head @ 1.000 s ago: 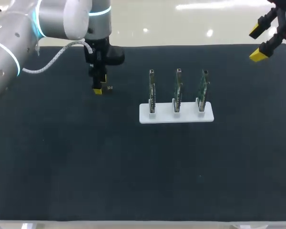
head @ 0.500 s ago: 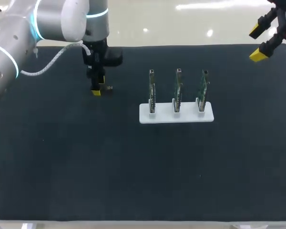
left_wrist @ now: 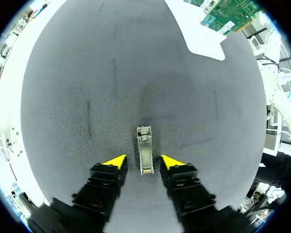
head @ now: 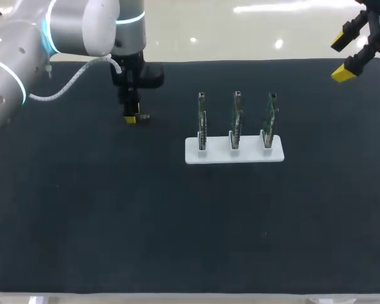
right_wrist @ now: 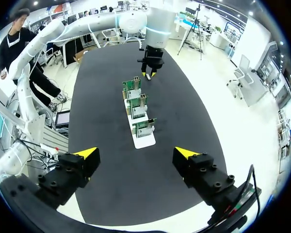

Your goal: Pick up the optical module with the left hand, and insert it into the network port with the right hand.

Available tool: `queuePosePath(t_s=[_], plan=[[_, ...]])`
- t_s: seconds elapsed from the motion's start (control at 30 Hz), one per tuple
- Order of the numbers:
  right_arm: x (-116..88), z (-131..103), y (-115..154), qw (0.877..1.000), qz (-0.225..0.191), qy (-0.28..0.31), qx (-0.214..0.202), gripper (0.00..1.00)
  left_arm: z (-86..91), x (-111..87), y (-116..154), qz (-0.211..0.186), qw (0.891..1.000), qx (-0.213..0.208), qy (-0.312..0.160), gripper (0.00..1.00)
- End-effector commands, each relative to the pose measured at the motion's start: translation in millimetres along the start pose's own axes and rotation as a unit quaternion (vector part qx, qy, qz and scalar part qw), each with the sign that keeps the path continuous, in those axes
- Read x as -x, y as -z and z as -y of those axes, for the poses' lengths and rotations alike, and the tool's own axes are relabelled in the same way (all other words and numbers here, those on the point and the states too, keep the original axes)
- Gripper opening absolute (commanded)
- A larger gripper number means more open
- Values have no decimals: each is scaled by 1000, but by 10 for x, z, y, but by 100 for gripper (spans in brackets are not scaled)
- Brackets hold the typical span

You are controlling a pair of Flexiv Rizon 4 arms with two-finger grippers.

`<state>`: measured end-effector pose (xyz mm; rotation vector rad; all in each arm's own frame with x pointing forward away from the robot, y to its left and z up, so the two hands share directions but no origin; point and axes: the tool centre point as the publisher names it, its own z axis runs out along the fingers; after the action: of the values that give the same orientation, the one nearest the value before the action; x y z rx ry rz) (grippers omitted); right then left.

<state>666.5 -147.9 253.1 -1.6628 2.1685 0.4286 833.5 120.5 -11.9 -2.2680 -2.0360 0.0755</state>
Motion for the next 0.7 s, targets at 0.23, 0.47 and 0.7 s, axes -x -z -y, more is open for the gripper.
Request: queuePosePath(t_s=[0.23,0.47,0.7], plan=[[0,-1,-4,1000,1,0,0,100,-32,-20,-28,-4,1000,6,2,27],[0,-1,-4,1000,1,0,0,100,-3,-41,-9,-3,1000,17,3,0],[0,-1,-4,1000,1,0,0,100,58,-46,171,29,999,25,6,0]])
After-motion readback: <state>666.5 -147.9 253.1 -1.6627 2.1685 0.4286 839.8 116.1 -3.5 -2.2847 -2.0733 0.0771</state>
